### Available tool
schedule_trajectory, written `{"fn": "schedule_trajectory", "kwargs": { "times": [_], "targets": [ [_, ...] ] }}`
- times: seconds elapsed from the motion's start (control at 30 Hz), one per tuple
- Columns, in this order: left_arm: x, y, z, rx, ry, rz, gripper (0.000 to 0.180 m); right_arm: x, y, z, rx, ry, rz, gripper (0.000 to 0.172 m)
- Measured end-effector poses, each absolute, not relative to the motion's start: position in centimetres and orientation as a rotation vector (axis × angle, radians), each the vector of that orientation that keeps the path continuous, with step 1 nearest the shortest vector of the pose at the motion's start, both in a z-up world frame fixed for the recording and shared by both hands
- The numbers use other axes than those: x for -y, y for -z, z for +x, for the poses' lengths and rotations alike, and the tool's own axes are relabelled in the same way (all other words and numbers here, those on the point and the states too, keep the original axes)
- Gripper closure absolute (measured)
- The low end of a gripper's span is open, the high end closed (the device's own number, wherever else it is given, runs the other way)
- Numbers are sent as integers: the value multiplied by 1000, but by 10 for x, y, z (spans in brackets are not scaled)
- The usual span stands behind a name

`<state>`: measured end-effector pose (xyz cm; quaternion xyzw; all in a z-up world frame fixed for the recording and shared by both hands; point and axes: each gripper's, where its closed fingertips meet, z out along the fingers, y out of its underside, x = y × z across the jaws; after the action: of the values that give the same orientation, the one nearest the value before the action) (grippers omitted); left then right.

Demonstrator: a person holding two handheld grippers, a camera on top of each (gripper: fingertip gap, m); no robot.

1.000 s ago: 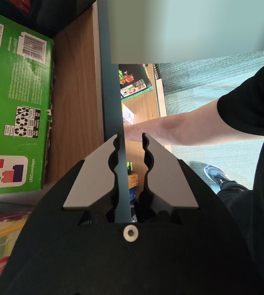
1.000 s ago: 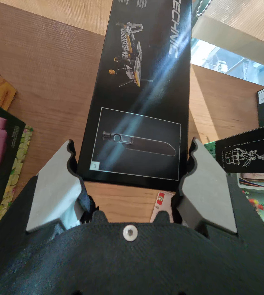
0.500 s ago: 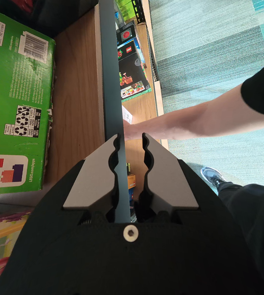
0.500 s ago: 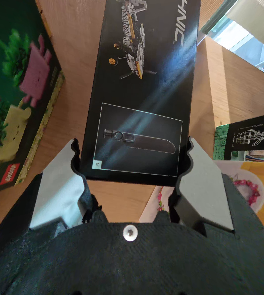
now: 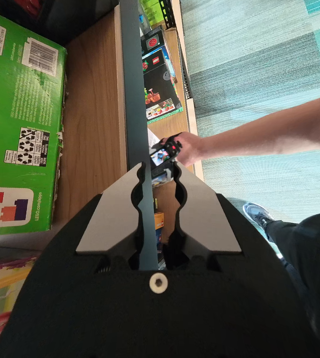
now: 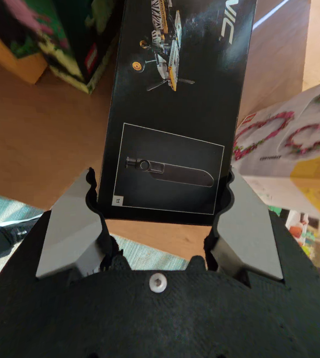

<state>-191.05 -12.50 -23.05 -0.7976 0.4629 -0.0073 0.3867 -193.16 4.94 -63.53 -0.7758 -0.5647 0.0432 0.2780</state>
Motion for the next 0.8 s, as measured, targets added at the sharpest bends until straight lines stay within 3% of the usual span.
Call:
{"fn": "schedule_trajectory", "kwargs": {
  "times": [0.2,0.33,0.5,0.6,0.8],
  "targets": [
    [127,232,-1910,-1205,0,-2014,150,-15,628,-1904,1465,-215,-2075,43],
    [130,230,-1907,-1219,48,-2011,142,4,597,-1896,1331,-307,-2051,42],
    [136,213,-1901,-1181,68,-1900,120,50,560,-1857,1029,-422,-2132,48],
    [176,207,-1881,-1208,160,-1802,123,107,538,-1843,943,-493,-2132,53],
    [249,314,-1866,-1130,488,-2022,123,183,517,-1823,901,-581,-2120,56]
  ]
}}
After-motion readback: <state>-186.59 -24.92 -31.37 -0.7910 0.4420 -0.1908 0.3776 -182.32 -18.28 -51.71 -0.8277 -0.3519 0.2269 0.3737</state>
